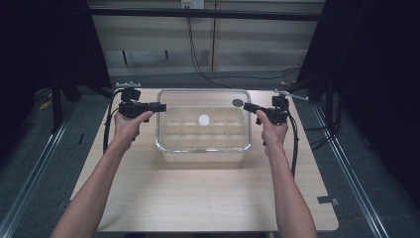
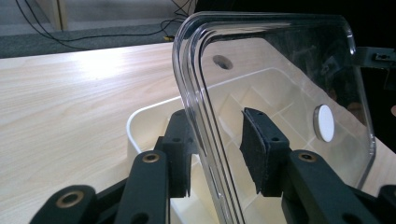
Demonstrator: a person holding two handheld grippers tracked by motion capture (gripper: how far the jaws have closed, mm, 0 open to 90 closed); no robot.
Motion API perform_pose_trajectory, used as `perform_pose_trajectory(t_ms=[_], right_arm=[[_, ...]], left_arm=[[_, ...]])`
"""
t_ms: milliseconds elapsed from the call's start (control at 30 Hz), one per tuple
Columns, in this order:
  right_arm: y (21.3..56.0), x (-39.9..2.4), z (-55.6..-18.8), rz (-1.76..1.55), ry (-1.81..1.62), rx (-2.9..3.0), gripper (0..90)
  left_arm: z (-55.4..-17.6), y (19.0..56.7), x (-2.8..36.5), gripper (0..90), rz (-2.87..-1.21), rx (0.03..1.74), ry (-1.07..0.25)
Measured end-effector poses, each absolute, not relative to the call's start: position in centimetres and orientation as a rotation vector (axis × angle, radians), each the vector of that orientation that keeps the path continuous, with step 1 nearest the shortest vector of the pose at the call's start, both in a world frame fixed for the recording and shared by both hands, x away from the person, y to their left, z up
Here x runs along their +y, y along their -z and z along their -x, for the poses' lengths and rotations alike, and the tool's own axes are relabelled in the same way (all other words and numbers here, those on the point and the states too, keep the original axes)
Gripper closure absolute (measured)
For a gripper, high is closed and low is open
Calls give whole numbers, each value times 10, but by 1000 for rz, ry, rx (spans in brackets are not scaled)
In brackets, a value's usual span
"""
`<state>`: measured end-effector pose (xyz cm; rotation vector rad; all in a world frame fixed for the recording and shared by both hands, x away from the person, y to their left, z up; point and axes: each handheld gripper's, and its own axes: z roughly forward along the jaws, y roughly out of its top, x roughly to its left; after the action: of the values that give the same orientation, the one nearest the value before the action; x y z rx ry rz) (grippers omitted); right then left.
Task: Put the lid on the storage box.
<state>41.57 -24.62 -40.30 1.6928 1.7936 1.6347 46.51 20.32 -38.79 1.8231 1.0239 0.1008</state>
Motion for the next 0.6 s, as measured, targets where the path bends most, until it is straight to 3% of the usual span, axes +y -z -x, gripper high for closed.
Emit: perform_pose_trajectory(t_ms=[600], right_arm=[[416, -247, -429, -1711, -1580, 1853, 680]], left_arm=[[-476, 408, 204, 635, -1827, 1070, -109]])
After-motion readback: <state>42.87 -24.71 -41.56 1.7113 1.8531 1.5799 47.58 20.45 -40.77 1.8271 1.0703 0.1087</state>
